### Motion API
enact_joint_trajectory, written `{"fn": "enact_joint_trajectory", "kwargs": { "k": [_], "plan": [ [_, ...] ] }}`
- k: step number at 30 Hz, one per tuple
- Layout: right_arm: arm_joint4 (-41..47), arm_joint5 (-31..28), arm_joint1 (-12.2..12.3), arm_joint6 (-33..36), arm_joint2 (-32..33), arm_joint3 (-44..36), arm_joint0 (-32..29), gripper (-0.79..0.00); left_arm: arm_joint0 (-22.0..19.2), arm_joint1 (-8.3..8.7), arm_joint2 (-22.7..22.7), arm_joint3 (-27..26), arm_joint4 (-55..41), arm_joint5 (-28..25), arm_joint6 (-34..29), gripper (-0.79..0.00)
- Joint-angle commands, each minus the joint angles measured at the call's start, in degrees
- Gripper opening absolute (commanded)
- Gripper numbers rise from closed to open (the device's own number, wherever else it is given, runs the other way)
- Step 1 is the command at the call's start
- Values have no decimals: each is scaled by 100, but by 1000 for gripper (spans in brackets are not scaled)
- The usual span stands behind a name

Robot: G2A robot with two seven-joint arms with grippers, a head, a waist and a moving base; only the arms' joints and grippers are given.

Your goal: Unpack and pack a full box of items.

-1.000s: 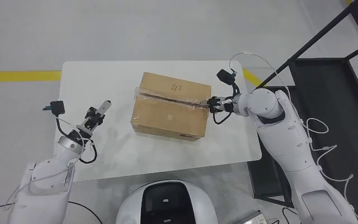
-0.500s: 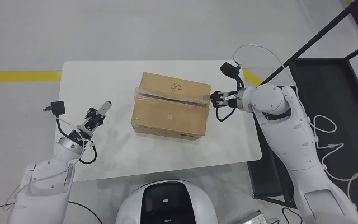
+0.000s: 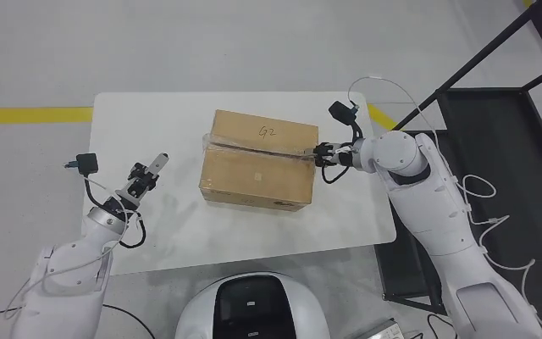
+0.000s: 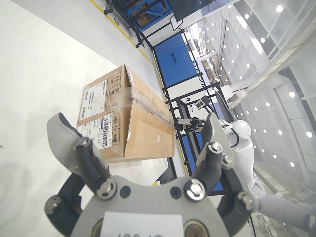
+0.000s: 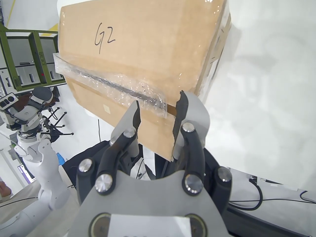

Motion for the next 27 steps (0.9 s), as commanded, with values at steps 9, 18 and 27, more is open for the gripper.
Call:
{"fn": "enact_joint_trajectory", "kwargs": {
  "k": [9,18,27],
  "plan": [
    [1,-29,1,0,-113,179,43,-480,-32,6,24,26,5,16,-8,0],
    [11,-27,5,31,-185,229,99,-502,-43,12,38,52,22,-2,15,0],
    [-43,58,74,77,95,-91,113,-529,-54,16,41,69,16,-19,50,0]
  ]
}}
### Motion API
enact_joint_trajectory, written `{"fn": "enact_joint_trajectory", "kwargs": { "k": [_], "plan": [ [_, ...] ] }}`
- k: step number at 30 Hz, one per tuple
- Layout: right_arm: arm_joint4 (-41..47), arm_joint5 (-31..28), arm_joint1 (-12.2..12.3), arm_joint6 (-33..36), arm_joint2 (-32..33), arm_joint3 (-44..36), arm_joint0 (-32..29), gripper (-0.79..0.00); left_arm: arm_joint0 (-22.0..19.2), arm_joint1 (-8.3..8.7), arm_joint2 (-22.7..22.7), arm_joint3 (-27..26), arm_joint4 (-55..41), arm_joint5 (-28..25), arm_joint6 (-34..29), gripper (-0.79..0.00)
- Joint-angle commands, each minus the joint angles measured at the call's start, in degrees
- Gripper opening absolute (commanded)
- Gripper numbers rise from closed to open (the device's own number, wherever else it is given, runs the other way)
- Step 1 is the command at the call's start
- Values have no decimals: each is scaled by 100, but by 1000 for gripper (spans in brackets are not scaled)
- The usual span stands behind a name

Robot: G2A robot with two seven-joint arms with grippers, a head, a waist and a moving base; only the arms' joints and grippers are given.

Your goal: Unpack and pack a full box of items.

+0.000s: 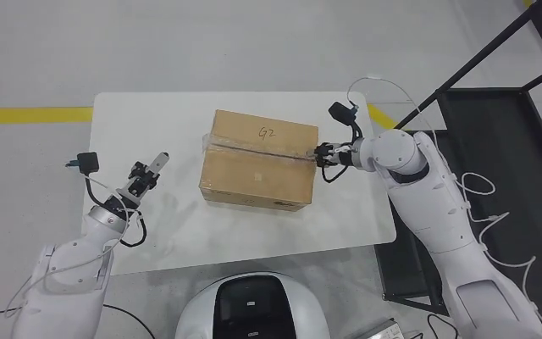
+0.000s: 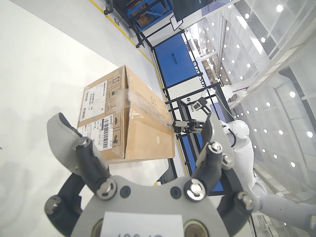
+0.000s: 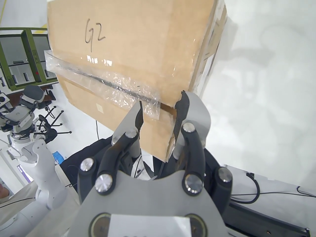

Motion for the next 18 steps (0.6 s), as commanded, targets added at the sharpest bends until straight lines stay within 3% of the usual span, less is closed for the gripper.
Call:
{"fn": "enact_joint_trajectory", "kwargs": {
  "k": [1,6,10,12,14,16,18],
  "plan": [
    [110,33,22,66,150,-196,-15,-529,4,2,-4,4,6,5,0,0],
    [323,159,64,137,421,-703,-40,-545,18,3,26,-21,5,6,-9,0],
    [1206,152,-13,-21,311,-844,-98,-573,25,3,24,-11,-15,12,18,0],
    [1655,41,-97,-301,30,-813,-89,-690,67,5,-18,-12,-11,16,80,0],
    [1901,-51,-193,-638,-339,-721,21,-702,136,6,-91,-46,12,28,197,0],
    [2195,-177,-312,-1019,-722,-581,191,-785,240,8,-182,-99,-9,58,292,0],
    [2351,-314,-437,-1417,-1105,-388,436,-785,366,13,-297,-157,-8,81,366,0]
  ]
}}
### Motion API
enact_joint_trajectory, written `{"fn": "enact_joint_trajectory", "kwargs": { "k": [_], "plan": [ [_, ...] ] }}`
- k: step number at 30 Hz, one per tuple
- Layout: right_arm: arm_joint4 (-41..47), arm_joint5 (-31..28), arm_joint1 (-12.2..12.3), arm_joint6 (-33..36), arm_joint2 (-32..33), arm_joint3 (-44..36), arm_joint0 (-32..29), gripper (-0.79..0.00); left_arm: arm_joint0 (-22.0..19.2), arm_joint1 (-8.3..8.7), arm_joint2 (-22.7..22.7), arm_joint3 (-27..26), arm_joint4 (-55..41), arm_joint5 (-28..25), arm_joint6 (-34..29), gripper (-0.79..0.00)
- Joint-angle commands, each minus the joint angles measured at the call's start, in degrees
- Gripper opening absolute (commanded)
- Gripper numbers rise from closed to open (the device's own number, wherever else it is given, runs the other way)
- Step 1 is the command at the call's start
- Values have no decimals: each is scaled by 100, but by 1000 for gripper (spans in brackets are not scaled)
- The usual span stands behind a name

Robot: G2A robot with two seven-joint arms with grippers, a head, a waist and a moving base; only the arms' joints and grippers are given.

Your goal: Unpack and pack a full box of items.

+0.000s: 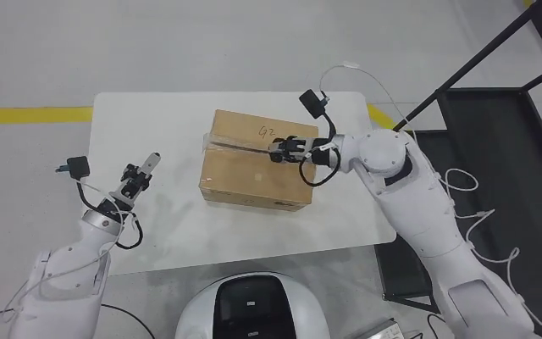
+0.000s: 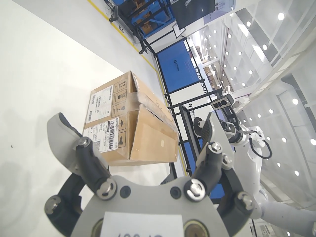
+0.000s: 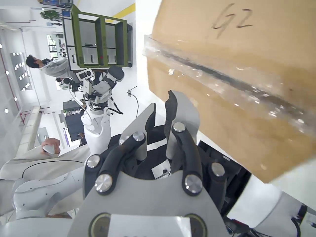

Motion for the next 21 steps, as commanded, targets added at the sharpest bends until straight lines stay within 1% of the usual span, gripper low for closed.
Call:
{"fn": "enact_joint_trajectory", "kwargs": {
  "k": [1,2,3,6,10,12,21],
  "plan": [
    [205,-110,-124,-396,-384,240,248,-785,133,4,-114,-57,-19,22,67,0],
    [9,-173,-176,-546,-589,341,426,-785,192,6,-173,-87,-23,29,100,0],
    [25,-207,-238,-677,-760,463,561,-785,244,8,-225,-117,-30,37,123,0],
    [275,-274,-445,-1026,-1231,844,917,-785,324,13,-347,-186,-48,32,169,0],
    [528,-292,-704,-1639,-1680,1304,1254,-785,293,13,-443,-203,-22,4,296,0],
    [528,-292,-704,-1639,-1680,1304,1254,-785,254,4,-444,-173,-24,0,451,0],
    [528,-292,-704,-1639,-1680,1304,1254,-785,254,4,-444,-173,-24,0,451,0]
  ]
}}
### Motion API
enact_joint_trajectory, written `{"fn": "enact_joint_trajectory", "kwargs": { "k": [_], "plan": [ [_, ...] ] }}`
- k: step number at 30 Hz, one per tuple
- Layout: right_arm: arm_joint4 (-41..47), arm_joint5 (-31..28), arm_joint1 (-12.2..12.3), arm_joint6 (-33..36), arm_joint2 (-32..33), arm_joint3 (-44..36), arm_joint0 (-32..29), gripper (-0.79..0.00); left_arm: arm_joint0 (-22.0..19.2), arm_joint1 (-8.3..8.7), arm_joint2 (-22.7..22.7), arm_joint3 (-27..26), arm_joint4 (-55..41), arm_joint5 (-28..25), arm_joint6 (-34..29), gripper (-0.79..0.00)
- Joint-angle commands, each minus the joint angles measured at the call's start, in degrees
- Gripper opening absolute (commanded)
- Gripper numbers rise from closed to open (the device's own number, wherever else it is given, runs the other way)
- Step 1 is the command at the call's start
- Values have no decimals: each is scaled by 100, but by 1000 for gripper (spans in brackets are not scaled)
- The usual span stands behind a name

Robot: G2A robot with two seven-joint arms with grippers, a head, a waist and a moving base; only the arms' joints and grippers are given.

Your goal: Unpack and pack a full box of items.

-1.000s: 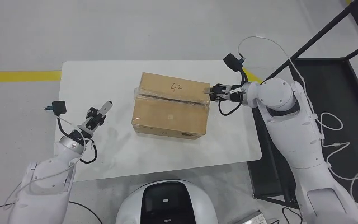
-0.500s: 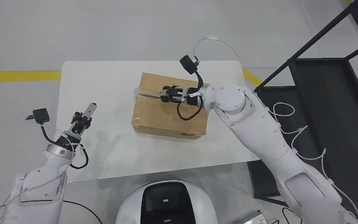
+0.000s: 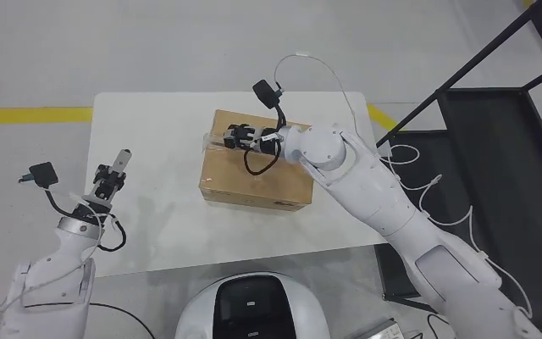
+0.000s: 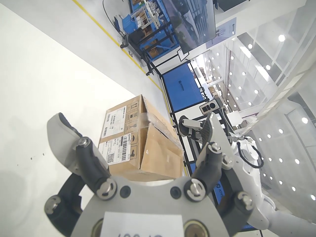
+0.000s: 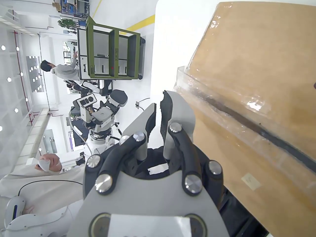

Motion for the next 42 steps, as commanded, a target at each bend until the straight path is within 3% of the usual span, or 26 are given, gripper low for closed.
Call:
{"fn": "enact_joint_trajectory", "kwargs": {
  "k": [1,4,13,15,17,20,29,42],
  "plan": [
    [0,0,0,0,0,0,0,-785,0,0,0,0,0,0,0,0],
    [44,-12,-9,-98,12,9,-83,-785,-139,-25,220,204,-326,56,-107,0],
    [294,338,-55,-387,305,-72,-181,-785,-1545,-240,1420,1452,-1758,370,69,0],
    [431,386,-42,-370,445,-151,-262,-736,-1796,-308,1662,1706,-2157,430,172,0],
    [583,459,-35,-394,566,-237,-356,-785,-2009,-361,1895,1924,-2253,453,248,0],
    [597,552,-32,-461,644,-369,-449,-785,-2248,-444,2236,2172,-2518,503,225,0],
    [427,676,1,-414,817,-579,-708,-785,-2602,-609,2732,2588,-2735,365,451,0],
    [495,537,-226,-490,357,-209,-428,-785,-2693,-652,2775,2558,-2242,173,476,0]
  ]
}}
